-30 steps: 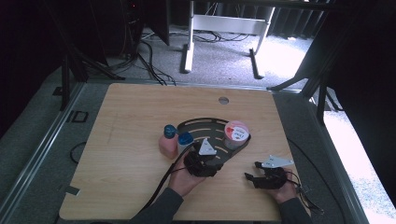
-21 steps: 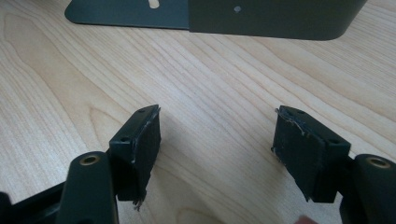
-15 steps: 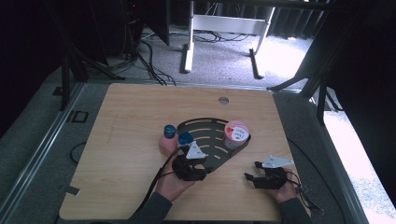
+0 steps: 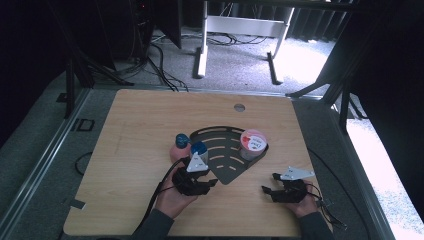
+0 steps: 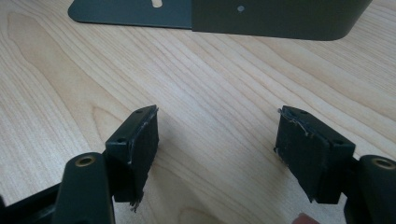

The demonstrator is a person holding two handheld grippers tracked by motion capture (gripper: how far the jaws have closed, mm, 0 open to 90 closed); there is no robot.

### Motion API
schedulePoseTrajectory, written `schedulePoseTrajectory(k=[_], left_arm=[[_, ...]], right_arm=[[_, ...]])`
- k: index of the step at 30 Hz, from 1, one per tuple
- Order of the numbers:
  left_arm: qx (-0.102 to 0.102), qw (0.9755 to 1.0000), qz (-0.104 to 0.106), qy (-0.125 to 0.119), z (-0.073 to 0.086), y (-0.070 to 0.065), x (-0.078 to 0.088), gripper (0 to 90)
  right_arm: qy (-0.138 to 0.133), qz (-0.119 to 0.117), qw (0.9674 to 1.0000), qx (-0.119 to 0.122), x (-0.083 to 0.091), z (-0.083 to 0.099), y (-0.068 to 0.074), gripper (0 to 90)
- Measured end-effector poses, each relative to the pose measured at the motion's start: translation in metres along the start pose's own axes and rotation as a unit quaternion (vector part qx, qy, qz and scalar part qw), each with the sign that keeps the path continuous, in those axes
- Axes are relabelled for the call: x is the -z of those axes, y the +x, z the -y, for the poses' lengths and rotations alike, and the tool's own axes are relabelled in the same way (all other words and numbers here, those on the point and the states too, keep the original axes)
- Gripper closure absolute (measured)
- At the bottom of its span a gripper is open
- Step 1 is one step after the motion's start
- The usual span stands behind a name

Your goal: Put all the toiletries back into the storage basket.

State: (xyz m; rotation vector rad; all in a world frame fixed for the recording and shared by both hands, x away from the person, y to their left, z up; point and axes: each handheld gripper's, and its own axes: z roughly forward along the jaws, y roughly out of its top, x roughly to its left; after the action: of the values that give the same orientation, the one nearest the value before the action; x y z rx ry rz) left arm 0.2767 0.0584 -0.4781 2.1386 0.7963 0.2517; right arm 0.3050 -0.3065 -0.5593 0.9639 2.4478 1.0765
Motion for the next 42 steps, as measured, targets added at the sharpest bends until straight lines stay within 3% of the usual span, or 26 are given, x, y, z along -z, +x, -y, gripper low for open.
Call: schedulePoseTrajectory(k=[18,19,26,29,33,42], left_arm=[[0.019,0.9986,-0.05,-0.004,0.01,0.023,0.027,53.0],[0.022,0.9978,-0.062,-0.01,0.011,0.027,0.032,52.1],[0.038,0.9954,-0.085,-0.022,0.014,0.041,0.041,50.2],[0.052,0.9932,-0.101,-0.022,0.017,0.052,0.046,48.9],[0.067,0.9907,-0.115,-0.026,0.017,0.06,0.047,46.4],[0.077,0.9864,-0.143,-0.028,0.007,0.075,0.045,39.9]], right_arm=[[0.001,-0.002,1.0,0.001,0.0,0.0,0.0,28.3],[0.001,-0.002,1.0,0.002,0.0,0.0,0.0,28.0],[0.002,-0.003,1.0,0.003,0.0,0.0,0.0,27.6],[0.002,-0.005,1.0,0.004,0.0,0.0,0.001,26.7],[0.002,-0.005,1.0,0.004,0.0,0.0,0.001,26.7],[0.003,-0.006,1.0,0.006,0.0,0.0,0.001,26.0]])
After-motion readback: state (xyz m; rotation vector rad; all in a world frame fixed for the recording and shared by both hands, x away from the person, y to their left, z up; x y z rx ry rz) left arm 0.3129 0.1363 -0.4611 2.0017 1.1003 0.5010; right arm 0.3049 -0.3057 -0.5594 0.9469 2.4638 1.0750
